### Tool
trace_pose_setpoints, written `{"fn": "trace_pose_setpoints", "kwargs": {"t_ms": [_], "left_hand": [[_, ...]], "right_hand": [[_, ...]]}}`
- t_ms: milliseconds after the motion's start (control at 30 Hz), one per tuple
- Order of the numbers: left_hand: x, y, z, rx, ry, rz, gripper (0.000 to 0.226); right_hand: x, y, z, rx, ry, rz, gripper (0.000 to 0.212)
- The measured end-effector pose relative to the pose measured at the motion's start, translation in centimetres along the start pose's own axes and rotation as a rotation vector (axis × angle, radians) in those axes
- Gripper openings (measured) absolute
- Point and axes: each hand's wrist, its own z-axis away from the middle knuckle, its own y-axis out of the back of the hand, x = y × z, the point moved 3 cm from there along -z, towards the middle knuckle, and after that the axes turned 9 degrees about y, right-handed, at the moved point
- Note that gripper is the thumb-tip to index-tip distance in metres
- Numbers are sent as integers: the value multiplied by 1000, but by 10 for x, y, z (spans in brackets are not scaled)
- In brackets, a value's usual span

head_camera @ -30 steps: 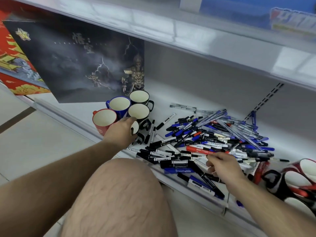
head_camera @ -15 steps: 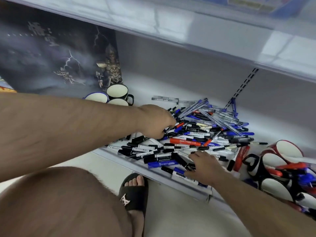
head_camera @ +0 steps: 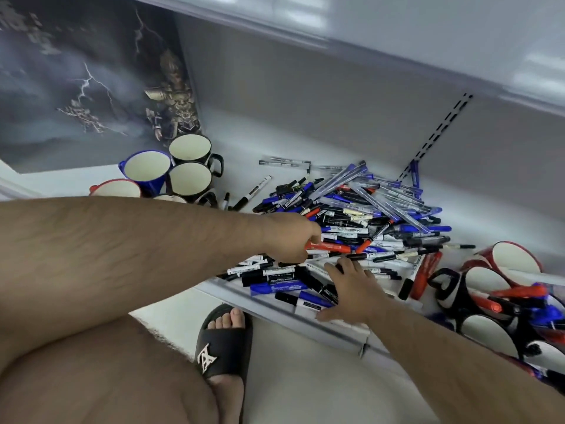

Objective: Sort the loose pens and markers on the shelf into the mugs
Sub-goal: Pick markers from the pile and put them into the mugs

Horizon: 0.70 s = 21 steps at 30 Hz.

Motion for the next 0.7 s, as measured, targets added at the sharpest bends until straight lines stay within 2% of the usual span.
{"fn": "trace_pose_setpoints", "kwargs": {"t_ms": [167, 267, 433, 600, 700], "left_hand": [[-3, -6, -3, -33, 27, 46, 41], [-3, -14, -3, -64, 15, 48, 41], [-6, -17, 0, -82, 5, 25, 41], [-4, -19, -1, -99, 8, -15, 44], [1, -20, -2, -114, -1, -27, 44]], "right_hand": [[5, 2, -3, 0, 32, 124, 106], [8, 0, -2, 32, 31, 112, 102], [9, -6, 1, 29, 102, 165, 109], [2, -1, -3, 4, 205, 336, 110], [-9, 3, -9, -13, 258, 381, 121]]}}
